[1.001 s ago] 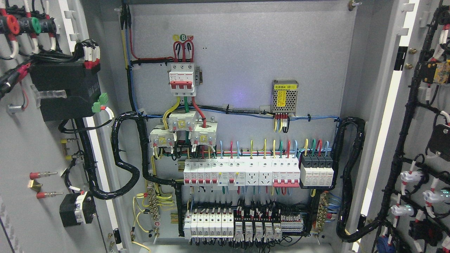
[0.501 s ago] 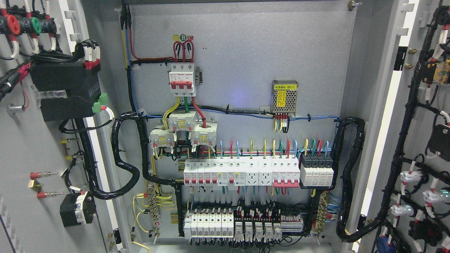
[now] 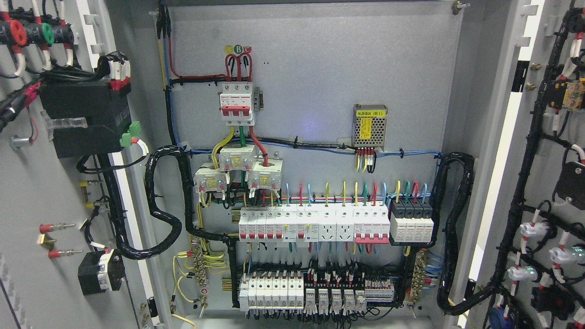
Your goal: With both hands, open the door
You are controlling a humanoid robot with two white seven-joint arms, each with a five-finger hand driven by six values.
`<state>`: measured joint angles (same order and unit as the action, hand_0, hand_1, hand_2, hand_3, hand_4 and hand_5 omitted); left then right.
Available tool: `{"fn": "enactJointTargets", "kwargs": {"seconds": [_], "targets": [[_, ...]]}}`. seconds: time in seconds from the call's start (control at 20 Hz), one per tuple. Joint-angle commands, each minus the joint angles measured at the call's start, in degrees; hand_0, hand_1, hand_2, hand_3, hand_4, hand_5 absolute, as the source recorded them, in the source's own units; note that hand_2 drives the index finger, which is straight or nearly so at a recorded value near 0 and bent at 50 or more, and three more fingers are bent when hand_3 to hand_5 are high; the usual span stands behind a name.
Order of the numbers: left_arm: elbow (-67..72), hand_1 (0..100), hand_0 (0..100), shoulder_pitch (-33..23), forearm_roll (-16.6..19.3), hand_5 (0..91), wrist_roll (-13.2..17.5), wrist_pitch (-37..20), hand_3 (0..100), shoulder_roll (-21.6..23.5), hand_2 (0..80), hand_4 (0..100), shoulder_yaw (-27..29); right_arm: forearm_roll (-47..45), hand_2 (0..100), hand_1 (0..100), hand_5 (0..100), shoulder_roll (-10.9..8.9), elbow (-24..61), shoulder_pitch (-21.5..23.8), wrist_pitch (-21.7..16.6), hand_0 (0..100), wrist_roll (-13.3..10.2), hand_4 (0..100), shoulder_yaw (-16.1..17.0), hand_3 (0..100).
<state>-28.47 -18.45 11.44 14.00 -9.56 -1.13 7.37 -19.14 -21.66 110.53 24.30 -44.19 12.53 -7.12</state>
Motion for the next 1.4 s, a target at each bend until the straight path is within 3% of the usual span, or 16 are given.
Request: {"fn": "enactJointTargets", "kwargs": {"seconds": [0.0, 0.2, 0.5, 0.95, 1.35], "targets": [[-24.8, 0, 0, -5.5, -7.2, 0.0, -0.3, -0.1, 0, 3.3, 0.0, 3, -11.6, -0.1, 0, 0, 0, -2.07, 6.6, 0.6, -1.6, 0, -0.3, 0, 5.5, 0], [-38.6, 0, 0, -11.9, -11.4, 0.0, -0.6, -0.1, 0, 7.2, 0.0, 3, -18.4, -0.6, 0, 0, 0, -2.42, 6.6, -0.3, -2.7, 0, -0.3, 0, 7.3, 0], [-49.9, 0, 0, -17.3, -11.4, 0.0, -1.1, -3.3, 0, 9.0, 0.0, 3, -22.2, -0.7, 0, 0, 0, -2.6, 7.5, -2.3, -2.7, 0, -0.3, 0, 8.2, 0], [-60.2, 0, 0, -21.5, -10.8, 0.0, -1.1, -15.2, 0, 9.7, 0.0, 3, -23.8, -1.4, 0, 0, 0, -3.04, 9.1, -3.6, -2.0, 0, -0.4, 0, 9.3, 0], [-63.9, 0, 0, -24.3, -11.4, 0.0, -1.1, -29.6, 0, 11.6, 0.0, 3, -23.4, -6.7, 0, 0, 0, -5.85, 5.3, -3.6, -2.0, 0, -0.3, 0, 9.3, 0]]}}
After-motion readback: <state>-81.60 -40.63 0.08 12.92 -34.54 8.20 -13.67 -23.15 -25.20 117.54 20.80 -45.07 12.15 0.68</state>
